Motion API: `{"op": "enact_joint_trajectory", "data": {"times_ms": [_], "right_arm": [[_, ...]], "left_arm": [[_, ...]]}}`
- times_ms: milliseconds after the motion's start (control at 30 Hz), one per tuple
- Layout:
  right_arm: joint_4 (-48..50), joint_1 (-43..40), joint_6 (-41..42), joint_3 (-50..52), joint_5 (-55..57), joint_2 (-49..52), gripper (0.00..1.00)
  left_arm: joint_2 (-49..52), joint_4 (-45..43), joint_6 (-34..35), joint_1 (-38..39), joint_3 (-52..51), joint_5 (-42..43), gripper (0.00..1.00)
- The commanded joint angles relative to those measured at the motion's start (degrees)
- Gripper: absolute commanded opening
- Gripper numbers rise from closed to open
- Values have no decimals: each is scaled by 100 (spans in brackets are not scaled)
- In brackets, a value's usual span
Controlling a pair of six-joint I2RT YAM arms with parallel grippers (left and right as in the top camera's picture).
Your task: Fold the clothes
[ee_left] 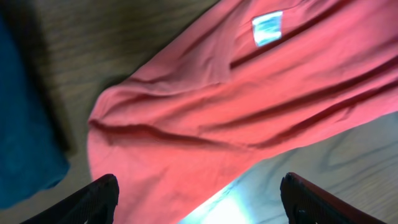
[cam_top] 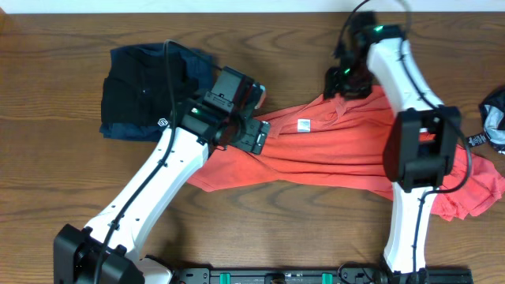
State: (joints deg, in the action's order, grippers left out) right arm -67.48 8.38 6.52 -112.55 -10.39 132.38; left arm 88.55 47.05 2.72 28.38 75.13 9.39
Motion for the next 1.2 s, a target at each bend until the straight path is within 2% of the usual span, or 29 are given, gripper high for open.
{"op": "enact_joint_trajectory", "data": {"times_ms": [0, 133, 233, 467, 633, 733, 800, 967, 1033, 1100, 1167], "right_arm": [[87, 168, 234, 170, 461, -2, 48], [-31, 245, 374, 188, 807, -4, 38], [-133, 199, 348, 186, 855, -15, 42], [-614, 63, -166, 109, 848, -267, 39], [-1062, 190, -227, 114, 872, -767, 48], [-1119, 286, 127, 116, 1104, -1058, 54], [-1106, 299, 313, 127, 1193, -1097, 55], [-745, 293, 595, 640, 1132, -1043, 56], [-459, 310, 634, 964, 946, -1043, 52], [-153, 358, 640, 1246, 728, -1043, 45], [52, 402, 782, 1460, 702, -1043, 45]], "left_arm": [[-26, 92, -70, -173, 63, -111, 85], [-26, 94, -72, -297, 63, -111, 85], [-26, 94, -74, -308, 63, -111, 85], [-31, 96, -197, -308, 66, -109, 86], [-387, 227, -197, -308, 129, -111, 86], [-835, 219, -199, -308, 133, -195, 87], [-1067, 236, -199, -308, 133, -448, 92], [-1314, 378, -199, -308, 133, -752, 95], [-1300, 483, -201, -308, 133, -754, 95], [-1296, 544, -201, -308, 133, -752, 95], [-1296, 557, -201, -308, 133, -754, 95]]}}
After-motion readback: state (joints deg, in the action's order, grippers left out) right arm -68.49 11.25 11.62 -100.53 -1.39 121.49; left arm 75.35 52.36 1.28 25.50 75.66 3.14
